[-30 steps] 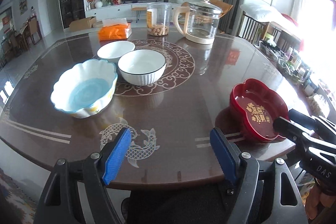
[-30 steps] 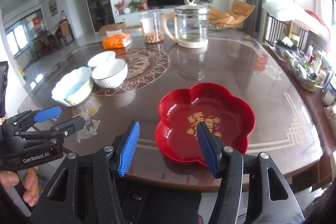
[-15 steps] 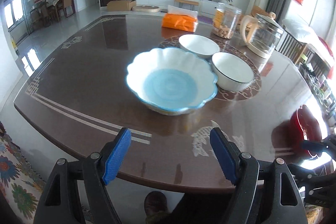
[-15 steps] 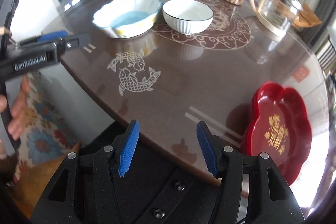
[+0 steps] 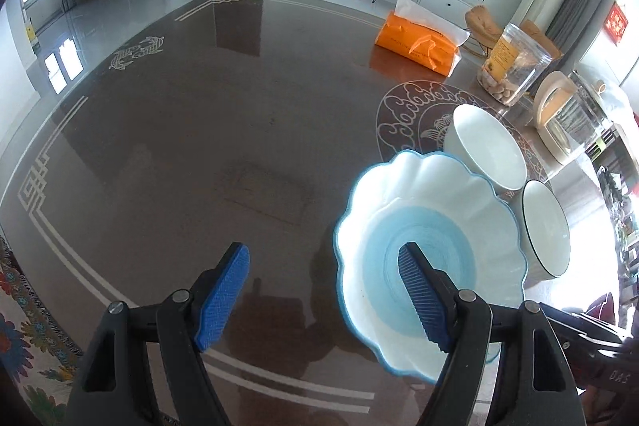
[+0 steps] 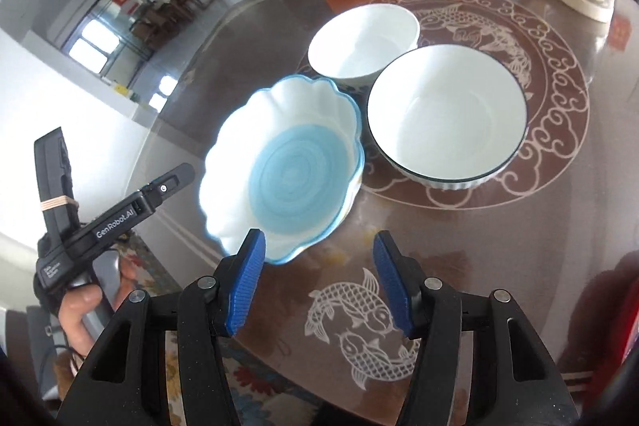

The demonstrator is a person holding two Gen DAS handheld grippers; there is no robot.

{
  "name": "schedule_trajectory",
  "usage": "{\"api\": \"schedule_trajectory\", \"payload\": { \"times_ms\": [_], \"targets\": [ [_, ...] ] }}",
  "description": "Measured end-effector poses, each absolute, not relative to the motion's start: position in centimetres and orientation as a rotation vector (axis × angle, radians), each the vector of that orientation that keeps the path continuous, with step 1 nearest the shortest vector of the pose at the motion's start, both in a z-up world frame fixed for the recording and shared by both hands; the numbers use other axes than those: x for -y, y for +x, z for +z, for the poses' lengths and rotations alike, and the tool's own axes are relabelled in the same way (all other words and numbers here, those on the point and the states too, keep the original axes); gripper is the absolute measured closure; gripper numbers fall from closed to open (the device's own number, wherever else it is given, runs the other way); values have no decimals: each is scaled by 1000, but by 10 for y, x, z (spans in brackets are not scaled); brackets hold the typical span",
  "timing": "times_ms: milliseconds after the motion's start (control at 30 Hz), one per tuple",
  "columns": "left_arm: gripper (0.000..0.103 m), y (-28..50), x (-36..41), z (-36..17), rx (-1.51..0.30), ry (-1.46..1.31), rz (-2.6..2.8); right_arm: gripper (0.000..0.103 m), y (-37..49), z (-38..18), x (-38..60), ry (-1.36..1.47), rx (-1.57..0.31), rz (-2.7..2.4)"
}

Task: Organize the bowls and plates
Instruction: 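Close the left tool on the blue-rimmed scalloped bowl's rim while the right tool grips it, then carry the blue-rimmed bowl with both tools and lower it beside the red plates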

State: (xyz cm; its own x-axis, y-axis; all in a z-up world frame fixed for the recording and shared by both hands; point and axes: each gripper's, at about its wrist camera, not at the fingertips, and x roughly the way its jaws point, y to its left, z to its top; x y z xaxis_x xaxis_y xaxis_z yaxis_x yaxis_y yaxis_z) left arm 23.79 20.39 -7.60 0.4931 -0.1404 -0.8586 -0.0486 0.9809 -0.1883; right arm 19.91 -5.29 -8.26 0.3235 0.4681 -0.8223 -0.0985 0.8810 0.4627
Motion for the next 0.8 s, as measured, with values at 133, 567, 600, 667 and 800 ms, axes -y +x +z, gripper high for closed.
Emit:
{"api": "schedule_trajectory", "payload": {
  "times_ms": [133,567,600,667,800],
  "targets": [
    [31,253,-200,-87,-1080,-191,-61,51,218,-101,44,370,-1223,328],
    [92,265,-192,-118,-1155,-232,-147,82,228,-113,23,297,-1241,273],
    [92,265,-191,-118,-1150,-231,-145,82,228,-112,21,278,-1239,271],
    [94,262,-193,-118,-1144,-254,-142,83,227,-110,17,254,-1231,270],
    [96,240,-195,-110,-1126,-273,-152,84,223,-110,14,239,-1211,280]
  ]
}}
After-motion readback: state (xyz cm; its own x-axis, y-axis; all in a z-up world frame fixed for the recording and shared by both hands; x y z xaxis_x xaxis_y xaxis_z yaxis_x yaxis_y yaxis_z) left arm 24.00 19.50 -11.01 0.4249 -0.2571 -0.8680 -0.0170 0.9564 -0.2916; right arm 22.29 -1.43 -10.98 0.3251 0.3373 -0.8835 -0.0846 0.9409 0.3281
